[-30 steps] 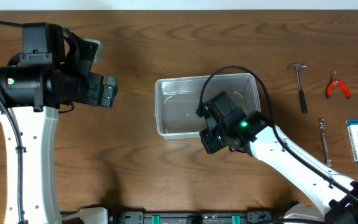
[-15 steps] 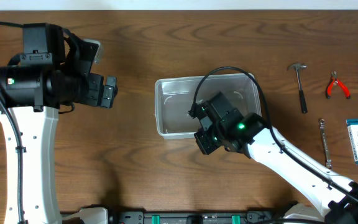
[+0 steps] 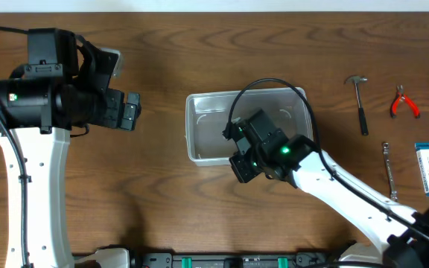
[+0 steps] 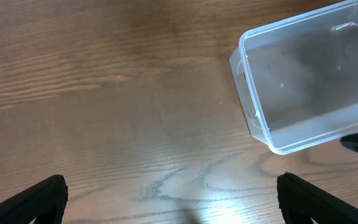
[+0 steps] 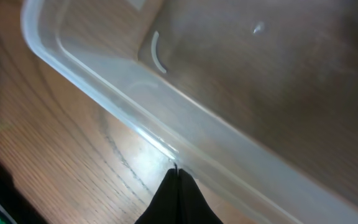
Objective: Pack container
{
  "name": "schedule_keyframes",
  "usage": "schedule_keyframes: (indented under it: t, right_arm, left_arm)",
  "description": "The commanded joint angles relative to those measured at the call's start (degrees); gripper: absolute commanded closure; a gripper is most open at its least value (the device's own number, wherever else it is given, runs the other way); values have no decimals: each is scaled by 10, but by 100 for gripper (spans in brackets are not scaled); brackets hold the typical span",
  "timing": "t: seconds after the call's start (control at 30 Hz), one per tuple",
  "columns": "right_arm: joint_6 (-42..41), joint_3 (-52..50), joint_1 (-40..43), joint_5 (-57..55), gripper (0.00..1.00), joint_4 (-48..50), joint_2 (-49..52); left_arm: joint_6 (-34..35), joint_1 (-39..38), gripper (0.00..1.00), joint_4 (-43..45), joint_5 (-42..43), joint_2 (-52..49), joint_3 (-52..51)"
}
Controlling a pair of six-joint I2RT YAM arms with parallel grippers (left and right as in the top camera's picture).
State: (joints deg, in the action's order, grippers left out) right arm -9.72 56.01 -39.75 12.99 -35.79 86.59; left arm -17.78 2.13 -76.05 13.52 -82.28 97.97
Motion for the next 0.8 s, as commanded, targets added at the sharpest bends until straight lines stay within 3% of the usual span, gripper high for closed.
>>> schedule_keyframes:
  t: [0.0,0.77]
  right_arm:
    - [10,-2,-9,10,99,0,16]
    - [17,6,-9,-19,98,17,16]
  left_arm:
    - [10,-2,2,-2,-1,3,3]
    - [10,-2,2,-2,-1,3,3]
